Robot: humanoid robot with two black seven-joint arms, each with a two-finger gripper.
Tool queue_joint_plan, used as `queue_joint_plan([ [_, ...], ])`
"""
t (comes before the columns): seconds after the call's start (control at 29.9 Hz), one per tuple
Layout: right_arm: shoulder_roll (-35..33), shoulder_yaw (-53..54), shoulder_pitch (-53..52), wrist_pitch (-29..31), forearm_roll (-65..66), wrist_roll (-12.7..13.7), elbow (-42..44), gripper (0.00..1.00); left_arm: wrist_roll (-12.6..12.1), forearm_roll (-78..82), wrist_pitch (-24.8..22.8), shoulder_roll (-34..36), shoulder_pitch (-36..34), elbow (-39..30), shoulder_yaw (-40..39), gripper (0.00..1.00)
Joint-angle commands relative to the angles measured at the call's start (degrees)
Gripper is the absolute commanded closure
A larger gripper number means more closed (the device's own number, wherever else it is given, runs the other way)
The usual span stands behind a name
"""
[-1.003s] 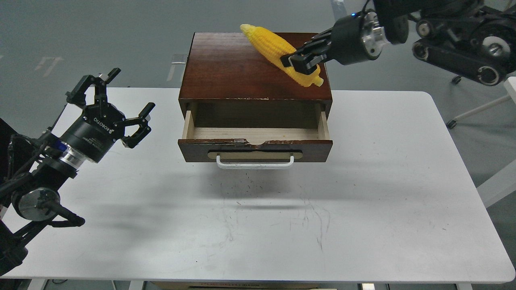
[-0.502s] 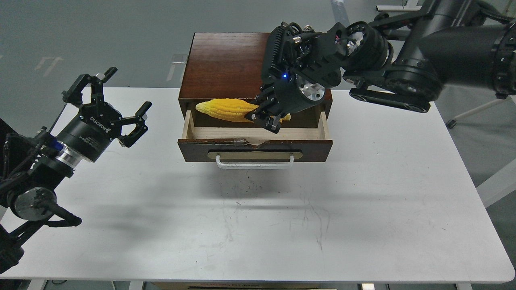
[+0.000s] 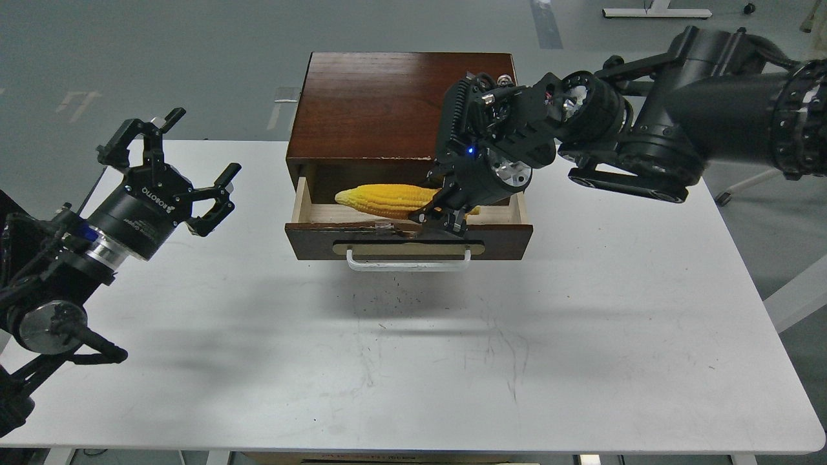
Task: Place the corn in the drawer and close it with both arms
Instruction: 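Lower the corn cob into the open drawer and open the right gripper, then withdraw the right gripper from the drawer back to its side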
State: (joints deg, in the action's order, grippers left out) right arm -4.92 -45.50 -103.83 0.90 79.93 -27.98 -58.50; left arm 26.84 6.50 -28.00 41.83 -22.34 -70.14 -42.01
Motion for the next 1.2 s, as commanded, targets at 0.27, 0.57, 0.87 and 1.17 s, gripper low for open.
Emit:
queue_joint_plan([
  [0.27,-0.7,0.1,-0.3,-0.9,-0.2,0.0,-0.3,0.23,0.1,0.0,0.0,0.0,0.0,0.0,-0.1,0.00],
  [0.57,-7.4,7.4,-2.6,-1.5,-6.4,0.0,-1.0,0.08,0.1,0.0,0.0,0.3,0.0,0.0,-0.1,0.00],
  [0.87,-20.8,15.1,4.6,-1.7,-30.1,0.0,-2.1,0.04,0.3,0.0,0.0,0.2,-0.2,0.0,-0.1,0.00],
  [1.17,-30.9,49.6,36.2,-2.0,-35.9,0.0,-1.4,0.04,1.2,0.0,0.0,0.4,-0.9,0.6,-1.0,0.00],
])
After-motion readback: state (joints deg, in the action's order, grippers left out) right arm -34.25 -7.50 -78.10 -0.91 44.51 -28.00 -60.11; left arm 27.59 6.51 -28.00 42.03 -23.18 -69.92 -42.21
